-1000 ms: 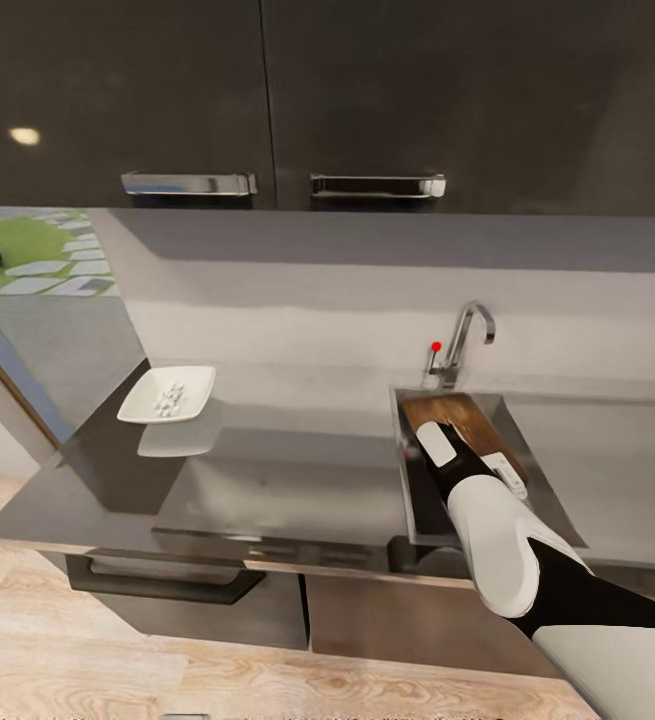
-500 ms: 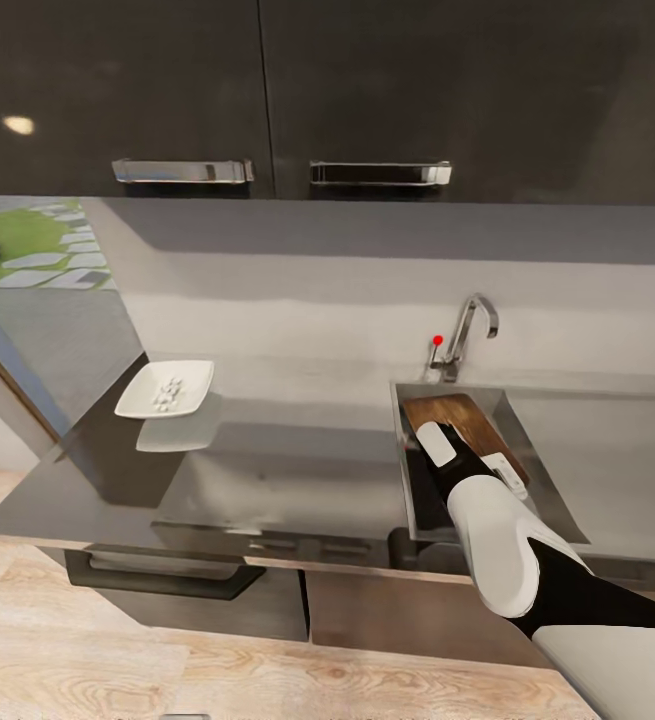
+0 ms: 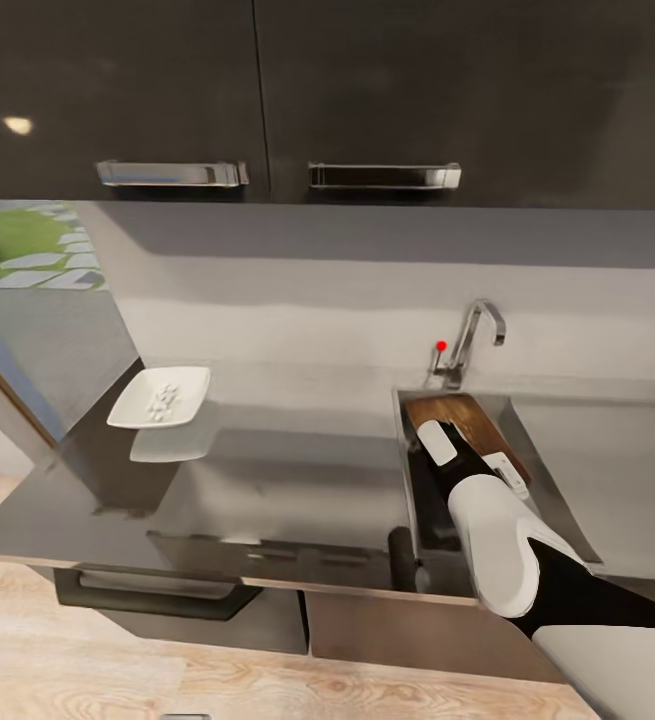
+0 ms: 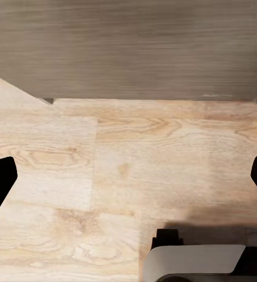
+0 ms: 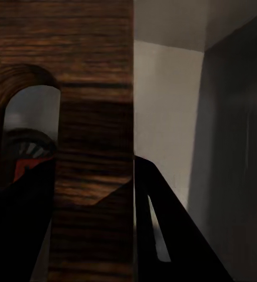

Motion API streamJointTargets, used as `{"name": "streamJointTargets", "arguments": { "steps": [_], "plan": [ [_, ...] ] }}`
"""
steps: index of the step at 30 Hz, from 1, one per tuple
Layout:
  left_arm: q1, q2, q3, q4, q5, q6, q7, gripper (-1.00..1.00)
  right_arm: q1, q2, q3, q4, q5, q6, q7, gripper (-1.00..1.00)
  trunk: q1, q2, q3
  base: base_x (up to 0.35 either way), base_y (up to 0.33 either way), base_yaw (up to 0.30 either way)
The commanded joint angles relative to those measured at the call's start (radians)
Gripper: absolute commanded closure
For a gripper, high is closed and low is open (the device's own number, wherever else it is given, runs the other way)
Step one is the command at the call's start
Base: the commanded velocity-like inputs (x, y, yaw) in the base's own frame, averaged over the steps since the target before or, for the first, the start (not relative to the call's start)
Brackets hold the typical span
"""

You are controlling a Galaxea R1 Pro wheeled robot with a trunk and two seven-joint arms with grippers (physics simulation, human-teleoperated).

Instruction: In the kitchen, take the Vidalia onion out of the sink, dice it on the chopping board with the paring knife, put the diced onion into the bowl on the countertop, then place both the paring knife and the chopping board into the sink.

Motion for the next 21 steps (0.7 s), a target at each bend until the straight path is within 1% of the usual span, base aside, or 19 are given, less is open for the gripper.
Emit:
{"name": "streamJointTargets", "arguments": {
  "steps": [1, 5, 12, 21],
  "plan": [
    [-0.002, -0.001, -0.009, 0.004, 0.006, -0.006, 0.003, -1.00, -0.001, 0.000, 0.000, -0.001, -0.004, -0.010, 0.000, 1.00, 0.001, -0.002, -0.002, 0.215, 0.000, 0.000],
    [-0.002, -0.001, -0.009, 0.004, 0.006, -0.006, 0.003, -1.00, -0.001, 0.000, 0.000, 0.000, -0.006, -0.010, 0.000, 1.00, 0.001, -0.002, -0.002, 0.089, 0.000, 0.000],
    [-0.002, -0.001, -0.009, 0.004, 0.006, -0.006, 0.003, -1.00, -0.001, 0.000, 0.000, 0.004, -0.004, -0.010, 0.001, 1.00, 0.001, -0.002, -0.003, 0.010, 0.000, 0.000],
    [-0.002, -0.001, -0.009, 0.004, 0.006, -0.006, 0.003, -1.00, -0.001, 0.000, -0.003, 0.001, -0.003, -0.009, 0.000, 1.00, 0.001, -0.002, -0.015, 0.000, 0.000, 0.000]
  ]
}}
